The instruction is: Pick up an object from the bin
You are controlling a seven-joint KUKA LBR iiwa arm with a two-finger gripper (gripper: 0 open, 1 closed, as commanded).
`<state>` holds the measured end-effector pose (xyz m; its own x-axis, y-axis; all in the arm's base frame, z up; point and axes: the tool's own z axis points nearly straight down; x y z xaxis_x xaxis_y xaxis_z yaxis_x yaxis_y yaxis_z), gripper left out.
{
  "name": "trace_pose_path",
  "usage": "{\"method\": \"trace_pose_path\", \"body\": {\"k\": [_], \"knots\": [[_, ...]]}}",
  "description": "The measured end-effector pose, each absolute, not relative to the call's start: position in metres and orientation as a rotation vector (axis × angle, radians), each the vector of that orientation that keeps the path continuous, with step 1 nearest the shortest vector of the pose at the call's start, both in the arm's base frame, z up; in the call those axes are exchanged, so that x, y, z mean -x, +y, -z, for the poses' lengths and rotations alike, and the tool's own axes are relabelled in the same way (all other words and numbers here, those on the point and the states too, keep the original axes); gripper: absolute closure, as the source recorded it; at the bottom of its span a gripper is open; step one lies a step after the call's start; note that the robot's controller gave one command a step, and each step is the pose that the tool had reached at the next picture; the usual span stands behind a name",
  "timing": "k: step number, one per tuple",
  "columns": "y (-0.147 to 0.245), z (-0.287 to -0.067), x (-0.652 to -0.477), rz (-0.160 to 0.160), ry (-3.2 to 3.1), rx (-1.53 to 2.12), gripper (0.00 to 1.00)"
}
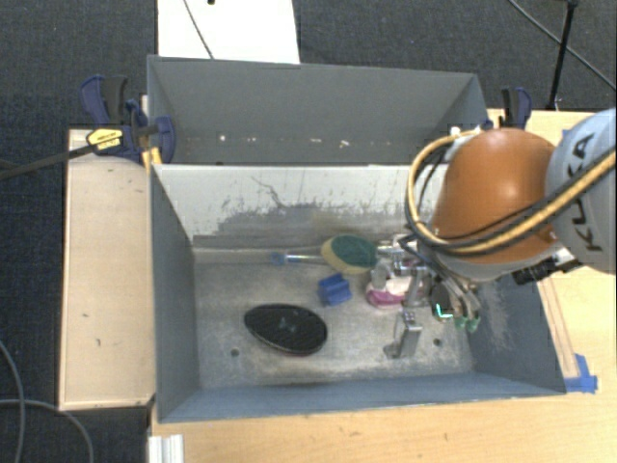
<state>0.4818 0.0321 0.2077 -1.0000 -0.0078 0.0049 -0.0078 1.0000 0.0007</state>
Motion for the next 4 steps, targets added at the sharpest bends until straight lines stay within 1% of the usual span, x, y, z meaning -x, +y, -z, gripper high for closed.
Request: {"method": "trace_pose_path", "body": {"k": [1, 2, 3, 4], "knots": [[-0.050, -0.120, -0.508, -0.003, -3.138, 0.041, 0.00], [-0.060, -0.071, -0.573, 0.003, -3.146, -0.004, 0.00], [-0.060, -0.075, -0.575, 0.002, -3.157, -0.002, 1.00], [-0.072, -0.261, -0.559, -0.002, -3.154, 0.040, 1.00]]}}
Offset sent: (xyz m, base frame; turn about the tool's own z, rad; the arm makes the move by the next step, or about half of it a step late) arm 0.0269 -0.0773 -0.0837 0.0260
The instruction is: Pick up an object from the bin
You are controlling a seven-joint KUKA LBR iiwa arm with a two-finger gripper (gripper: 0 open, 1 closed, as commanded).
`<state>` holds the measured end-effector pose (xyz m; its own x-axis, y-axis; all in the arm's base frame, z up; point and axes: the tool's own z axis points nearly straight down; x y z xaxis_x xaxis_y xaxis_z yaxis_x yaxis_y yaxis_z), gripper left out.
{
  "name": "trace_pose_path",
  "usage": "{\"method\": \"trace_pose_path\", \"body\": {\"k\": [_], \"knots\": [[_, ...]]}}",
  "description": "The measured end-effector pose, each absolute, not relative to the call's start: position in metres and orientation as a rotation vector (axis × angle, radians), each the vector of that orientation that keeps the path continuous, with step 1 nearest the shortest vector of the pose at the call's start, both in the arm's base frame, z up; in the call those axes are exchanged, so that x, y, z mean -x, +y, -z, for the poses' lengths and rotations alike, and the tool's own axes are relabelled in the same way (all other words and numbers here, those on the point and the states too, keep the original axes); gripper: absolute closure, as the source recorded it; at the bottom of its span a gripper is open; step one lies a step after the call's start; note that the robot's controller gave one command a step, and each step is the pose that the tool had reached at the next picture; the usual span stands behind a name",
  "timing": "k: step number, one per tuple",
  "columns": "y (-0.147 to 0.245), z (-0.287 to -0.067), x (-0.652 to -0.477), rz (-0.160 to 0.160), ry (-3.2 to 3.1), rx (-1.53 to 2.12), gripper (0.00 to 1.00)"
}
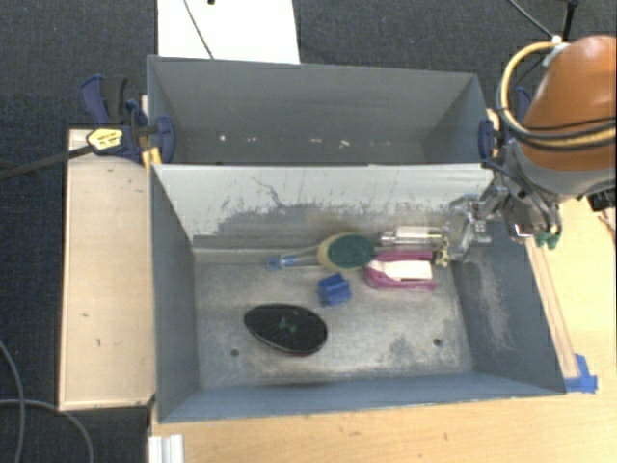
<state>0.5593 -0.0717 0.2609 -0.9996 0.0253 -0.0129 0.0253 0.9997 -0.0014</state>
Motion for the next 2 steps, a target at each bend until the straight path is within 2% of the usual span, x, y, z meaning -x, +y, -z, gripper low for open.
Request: {"method": "trace_pose_path", "body": {"k": [1, 2], "knots": [[-0.0582, -0.2130, -0.5357, -0.001, 3.136, 0.188, 1.00], [-0.0586, -0.2140, -0.5363, -0.001, 3.134, 0.183, 0.00]]}}
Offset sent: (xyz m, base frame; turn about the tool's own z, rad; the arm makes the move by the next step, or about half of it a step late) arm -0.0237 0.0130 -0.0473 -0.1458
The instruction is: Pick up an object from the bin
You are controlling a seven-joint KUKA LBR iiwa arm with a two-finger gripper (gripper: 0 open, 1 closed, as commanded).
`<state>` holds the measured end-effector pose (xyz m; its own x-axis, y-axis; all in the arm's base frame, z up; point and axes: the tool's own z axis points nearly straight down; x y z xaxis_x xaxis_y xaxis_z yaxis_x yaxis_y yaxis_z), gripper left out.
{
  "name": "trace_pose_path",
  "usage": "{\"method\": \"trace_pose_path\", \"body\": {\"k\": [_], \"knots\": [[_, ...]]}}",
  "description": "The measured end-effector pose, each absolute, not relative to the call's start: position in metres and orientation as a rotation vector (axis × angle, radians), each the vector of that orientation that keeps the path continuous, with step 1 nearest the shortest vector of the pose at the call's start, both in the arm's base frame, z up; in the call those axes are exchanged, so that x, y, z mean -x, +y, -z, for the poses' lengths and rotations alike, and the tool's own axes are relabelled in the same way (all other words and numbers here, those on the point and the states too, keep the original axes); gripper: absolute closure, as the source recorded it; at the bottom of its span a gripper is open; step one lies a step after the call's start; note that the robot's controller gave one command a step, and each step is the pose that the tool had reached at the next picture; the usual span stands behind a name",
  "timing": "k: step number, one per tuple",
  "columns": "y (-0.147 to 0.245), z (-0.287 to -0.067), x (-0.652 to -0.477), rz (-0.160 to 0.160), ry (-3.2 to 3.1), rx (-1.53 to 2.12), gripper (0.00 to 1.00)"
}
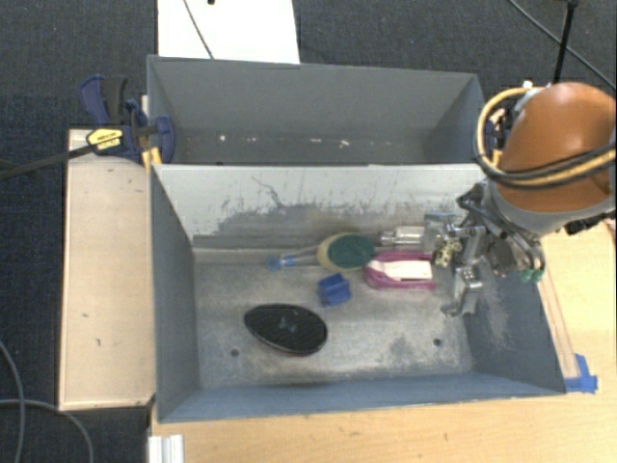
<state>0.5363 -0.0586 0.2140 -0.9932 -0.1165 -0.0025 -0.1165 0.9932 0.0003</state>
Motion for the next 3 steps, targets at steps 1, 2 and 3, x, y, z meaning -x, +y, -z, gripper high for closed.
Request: {"method": "trace_pose_path", "body": {"k": [1, 2, 3], "knots": [[-0.003, -0.096, -0.558, -0.005, 3.118, 0.407, 0.00], [-0.149, -0.092, -0.563, 0.007, 3.065, 0.671, 0.00], [-0.043, -0.103, -0.530, -0.007, 3.007, 0.903, 0.00]]}}
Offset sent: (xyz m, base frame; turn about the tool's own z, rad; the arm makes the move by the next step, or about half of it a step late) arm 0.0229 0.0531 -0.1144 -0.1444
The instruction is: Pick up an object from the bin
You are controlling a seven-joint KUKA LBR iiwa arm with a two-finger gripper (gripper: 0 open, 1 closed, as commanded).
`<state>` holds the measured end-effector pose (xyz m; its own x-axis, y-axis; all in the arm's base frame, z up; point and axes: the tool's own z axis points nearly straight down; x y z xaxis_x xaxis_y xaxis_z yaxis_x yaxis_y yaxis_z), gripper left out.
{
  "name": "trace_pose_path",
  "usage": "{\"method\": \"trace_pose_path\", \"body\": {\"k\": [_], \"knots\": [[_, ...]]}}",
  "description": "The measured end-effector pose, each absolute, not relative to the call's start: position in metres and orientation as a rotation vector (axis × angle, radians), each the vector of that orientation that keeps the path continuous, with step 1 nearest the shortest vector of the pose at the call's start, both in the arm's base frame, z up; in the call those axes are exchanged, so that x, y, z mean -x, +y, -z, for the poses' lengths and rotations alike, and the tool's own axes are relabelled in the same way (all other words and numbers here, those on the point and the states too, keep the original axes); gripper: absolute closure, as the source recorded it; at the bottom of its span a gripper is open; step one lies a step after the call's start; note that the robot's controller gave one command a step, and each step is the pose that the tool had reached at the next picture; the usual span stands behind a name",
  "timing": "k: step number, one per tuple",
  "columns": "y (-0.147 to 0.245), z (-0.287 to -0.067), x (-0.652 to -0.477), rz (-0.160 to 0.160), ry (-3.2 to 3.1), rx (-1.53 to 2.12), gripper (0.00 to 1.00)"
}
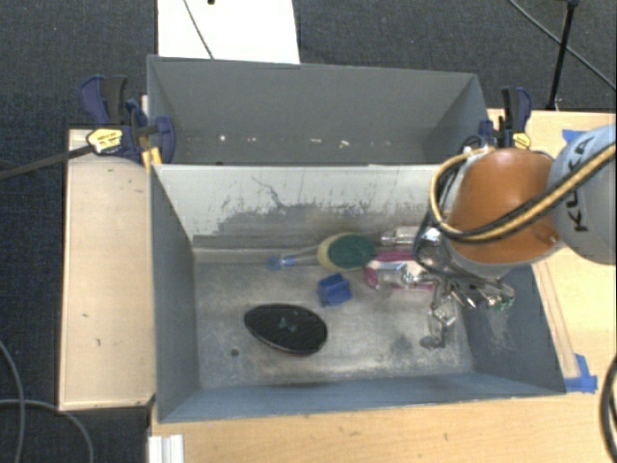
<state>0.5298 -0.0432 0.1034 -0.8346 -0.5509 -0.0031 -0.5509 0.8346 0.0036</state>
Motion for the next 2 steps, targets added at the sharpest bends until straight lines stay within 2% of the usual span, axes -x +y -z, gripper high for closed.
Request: {"method": "trace_pose_path", "body": {"k": [1, 2], "knots": [[0.051, -0.140, -0.544, -0.005, 2.955, 1.041, 0.00], [0.046, -0.094, -0.585, -0.003, 2.949, 1.072, 0.00]]}}
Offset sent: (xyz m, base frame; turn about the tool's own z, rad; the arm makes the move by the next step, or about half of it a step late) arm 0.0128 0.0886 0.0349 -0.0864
